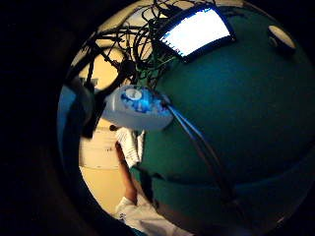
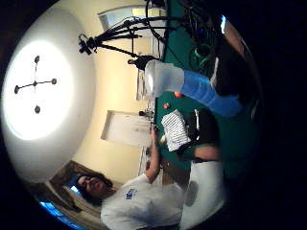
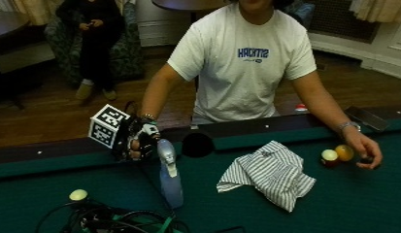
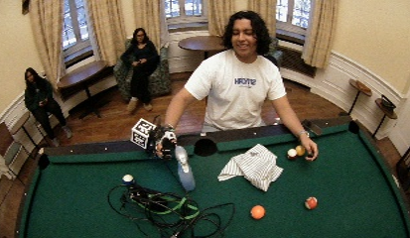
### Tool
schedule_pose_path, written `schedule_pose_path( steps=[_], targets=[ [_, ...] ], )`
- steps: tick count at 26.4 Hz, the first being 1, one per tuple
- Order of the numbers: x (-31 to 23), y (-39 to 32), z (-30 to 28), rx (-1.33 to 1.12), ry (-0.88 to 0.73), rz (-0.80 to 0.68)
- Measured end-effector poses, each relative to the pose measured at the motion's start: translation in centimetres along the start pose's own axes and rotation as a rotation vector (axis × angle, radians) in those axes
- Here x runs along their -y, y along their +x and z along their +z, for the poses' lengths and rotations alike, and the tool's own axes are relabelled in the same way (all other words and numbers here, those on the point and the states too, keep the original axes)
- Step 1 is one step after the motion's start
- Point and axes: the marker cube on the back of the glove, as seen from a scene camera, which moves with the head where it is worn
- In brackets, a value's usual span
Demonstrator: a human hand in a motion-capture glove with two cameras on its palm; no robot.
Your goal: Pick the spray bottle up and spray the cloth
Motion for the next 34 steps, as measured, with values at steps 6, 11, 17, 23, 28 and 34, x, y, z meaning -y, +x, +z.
schedule_pose_path(
  steps=[6, 11, 17, 23, 28, 34],
  targets=[
    [0.8, 0.2, 0.5, -0.013, 0.094, -0.034],
    [1.6, -0.2, 1.0, 0.004, 0.133, -0.048],
    [1.2, -0.1, 0.7, 0.026, 0.110, -0.053],
    [0.4, -0.3, 0.2, -0.018, 0.049, -0.047],
    [-0.1, 0.2, 0.2, -0.077, -0.058, -0.049],
    [0.7, -0.2, 0.5, -0.080, -0.091, -0.063]
  ],
)
